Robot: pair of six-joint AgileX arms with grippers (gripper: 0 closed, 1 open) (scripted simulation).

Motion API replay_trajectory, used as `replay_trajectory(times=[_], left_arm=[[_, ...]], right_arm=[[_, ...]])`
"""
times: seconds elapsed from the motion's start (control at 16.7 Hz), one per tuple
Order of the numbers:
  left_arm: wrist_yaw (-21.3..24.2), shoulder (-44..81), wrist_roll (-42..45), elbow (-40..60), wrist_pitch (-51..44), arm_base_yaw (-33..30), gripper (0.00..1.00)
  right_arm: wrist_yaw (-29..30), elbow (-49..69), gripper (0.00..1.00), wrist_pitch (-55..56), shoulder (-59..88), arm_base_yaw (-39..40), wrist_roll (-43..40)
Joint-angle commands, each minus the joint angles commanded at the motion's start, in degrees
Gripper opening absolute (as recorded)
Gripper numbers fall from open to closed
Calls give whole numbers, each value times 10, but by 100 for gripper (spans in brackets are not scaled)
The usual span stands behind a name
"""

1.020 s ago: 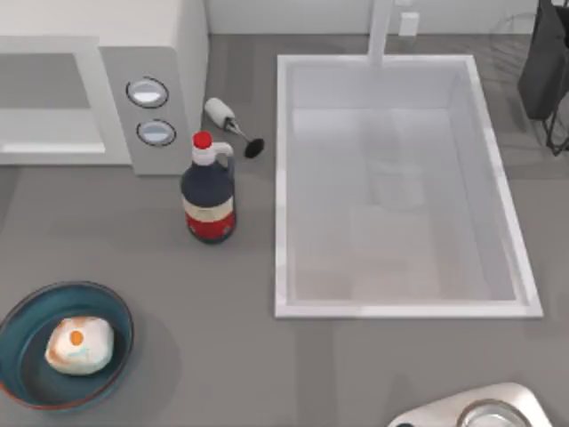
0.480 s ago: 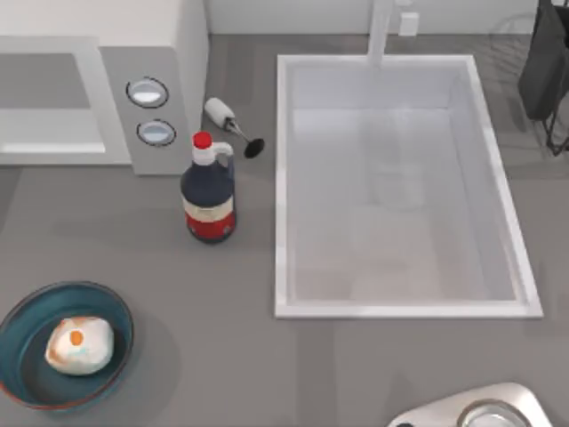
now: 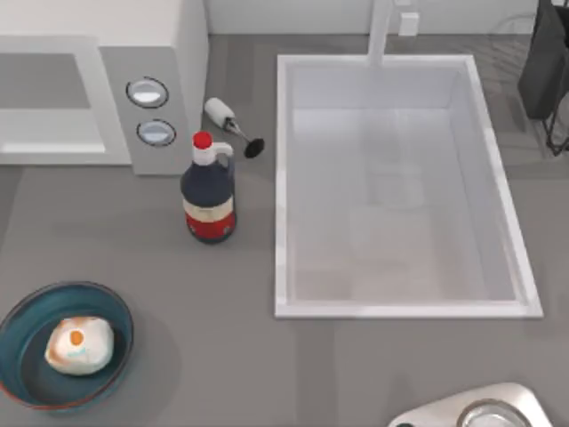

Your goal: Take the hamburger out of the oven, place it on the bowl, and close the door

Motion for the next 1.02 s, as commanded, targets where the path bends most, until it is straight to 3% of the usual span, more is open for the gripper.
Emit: replay_trajectory(times=[0.24,0.78,1.02], left_arm=[[-5,-21,-12,-20,8,-12,0],[-50,-176,-110,-205,95,-102,0],[-52,-183,-115,-214,100,-106,0]], right_arm=[[0,0,100,0,0,0,0],[0,0,100,0,0,0,0],[0,0,100,0,0,0,0]])
